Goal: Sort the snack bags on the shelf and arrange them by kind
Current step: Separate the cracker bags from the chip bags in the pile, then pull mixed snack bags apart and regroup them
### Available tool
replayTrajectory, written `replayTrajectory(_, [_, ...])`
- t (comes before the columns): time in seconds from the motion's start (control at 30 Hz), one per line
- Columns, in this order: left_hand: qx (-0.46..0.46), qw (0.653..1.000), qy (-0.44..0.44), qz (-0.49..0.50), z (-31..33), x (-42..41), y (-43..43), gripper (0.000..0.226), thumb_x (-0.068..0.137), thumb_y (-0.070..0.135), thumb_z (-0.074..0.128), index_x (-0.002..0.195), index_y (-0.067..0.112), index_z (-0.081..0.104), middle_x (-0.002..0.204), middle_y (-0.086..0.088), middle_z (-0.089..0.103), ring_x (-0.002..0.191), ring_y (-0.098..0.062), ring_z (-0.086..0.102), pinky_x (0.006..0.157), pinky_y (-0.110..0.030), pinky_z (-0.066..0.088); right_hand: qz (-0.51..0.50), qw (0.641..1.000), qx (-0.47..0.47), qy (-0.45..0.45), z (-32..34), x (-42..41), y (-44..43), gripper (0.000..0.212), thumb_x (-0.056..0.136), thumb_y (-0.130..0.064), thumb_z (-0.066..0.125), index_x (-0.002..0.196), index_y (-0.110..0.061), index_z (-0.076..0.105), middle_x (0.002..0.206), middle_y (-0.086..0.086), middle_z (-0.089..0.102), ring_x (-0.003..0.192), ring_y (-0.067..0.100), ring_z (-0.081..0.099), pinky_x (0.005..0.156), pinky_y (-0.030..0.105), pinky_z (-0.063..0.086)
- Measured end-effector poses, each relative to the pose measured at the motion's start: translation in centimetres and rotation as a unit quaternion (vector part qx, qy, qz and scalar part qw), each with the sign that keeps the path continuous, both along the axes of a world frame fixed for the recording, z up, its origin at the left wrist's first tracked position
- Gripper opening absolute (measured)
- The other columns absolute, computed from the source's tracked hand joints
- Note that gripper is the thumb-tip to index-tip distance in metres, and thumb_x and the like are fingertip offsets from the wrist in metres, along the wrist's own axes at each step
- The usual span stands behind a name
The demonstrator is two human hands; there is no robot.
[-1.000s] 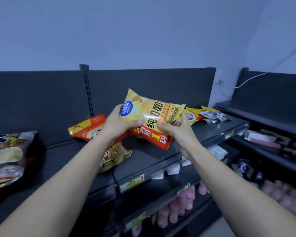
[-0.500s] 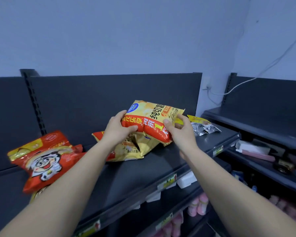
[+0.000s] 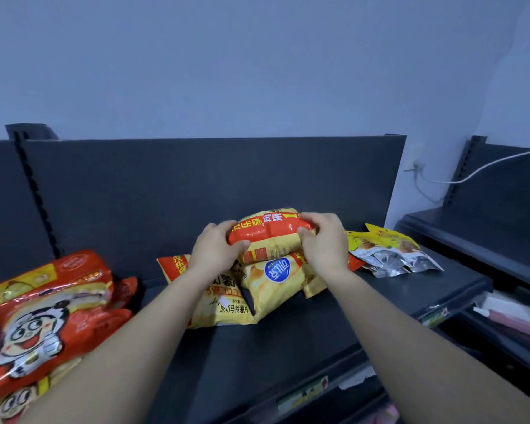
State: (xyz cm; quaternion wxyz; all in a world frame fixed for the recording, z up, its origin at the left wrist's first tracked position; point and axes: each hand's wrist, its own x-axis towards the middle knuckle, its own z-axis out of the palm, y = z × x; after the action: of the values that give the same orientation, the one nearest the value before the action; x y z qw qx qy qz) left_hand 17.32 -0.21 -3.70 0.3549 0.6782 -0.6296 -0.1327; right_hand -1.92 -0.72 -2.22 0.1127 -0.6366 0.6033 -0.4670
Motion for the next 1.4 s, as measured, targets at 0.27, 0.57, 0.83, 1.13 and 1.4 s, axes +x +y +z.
replayTrajectory(0.27, [0.059, 0.992, -0.109, 0.018, 0.0, 1.2, 2.5, 0.064, 0.087, 0.038, 0.066, 0.144, 0.027, 0.040, 0.122, -0.005, 0.052, 0.118, -0.024, 0.051, 0.098, -0.038, 0.045, 0.045, 0.974, 0.058, 0.212, -0.6, 1.0, -0.1, 0.062, 0.095, -0.031, 0.057, 0.151, -0.024, 0.030, 0.160, 0.008, 0.020, 0.148, 0.027, 0.016, 0.118, 0.043, 0.022])
replayTrajectory(0.57, [0.066, 0.954, -0.269, 0.111, -0.1, 3.6, 10.3, 0.038, 0.085, 0.031, 0.060, 0.120, 0.015, 0.060, 0.118, -0.005, 0.057, 0.116, -0.027, 0.051, 0.091, -0.040, 0.048, 0.147, 0.936, -0.039, 0.318, -1.3, 4.0, 5.3, 0.052, 0.093, -0.035, 0.059, 0.141, -0.020, 0.045, 0.153, 0.006, 0.034, 0.147, 0.025, 0.017, 0.118, 0.042, 0.015])
replayTrajectory(0.83, [0.110, 0.892, -0.386, 0.208, 0.6, 8.6, 19.9, 0.038, 0.090, 0.025, 0.057, 0.127, 0.016, 0.053, 0.128, -0.004, 0.052, 0.125, -0.025, 0.043, 0.091, -0.037, 0.043, 0.269, 0.890, -0.037, 0.367, -1.9, 11.2, 11.7, 0.047, 0.089, -0.032, 0.060, 0.134, -0.022, 0.050, 0.129, 0.006, 0.050, 0.125, 0.027, 0.040, 0.105, 0.037, 0.031])
replayTrajectory(1.13, [0.158, 0.857, -0.391, 0.296, 0.9, 18.3, 30.9, 0.033, 0.087, 0.027, 0.058, 0.117, 0.015, 0.056, 0.124, -0.005, 0.054, 0.119, -0.026, 0.047, 0.084, -0.037, 0.045, 0.391, 0.828, -0.058, 0.398, -1.2, 23.0, 19.6, 0.049, 0.088, -0.035, 0.062, 0.135, -0.023, 0.050, 0.135, 0.007, 0.049, 0.128, 0.029, 0.040, 0.102, 0.038, 0.034])
replayTrajectory(1.4, [0.182, 0.832, -0.387, 0.354, 1.0, 29.7, 41.5, 0.037, 0.089, 0.024, 0.056, 0.124, 0.013, 0.055, 0.123, -0.007, 0.055, 0.121, -0.026, 0.044, 0.089, -0.036, 0.045, 0.455, 0.794, -0.079, 0.396, -0.9, 36.6, 27.9, 0.048, 0.088, -0.041, 0.062, 0.131, -0.023, 0.053, 0.129, 0.006, 0.051, 0.124, 0.029, 0.043, 0.100, 0.040, 0.038])
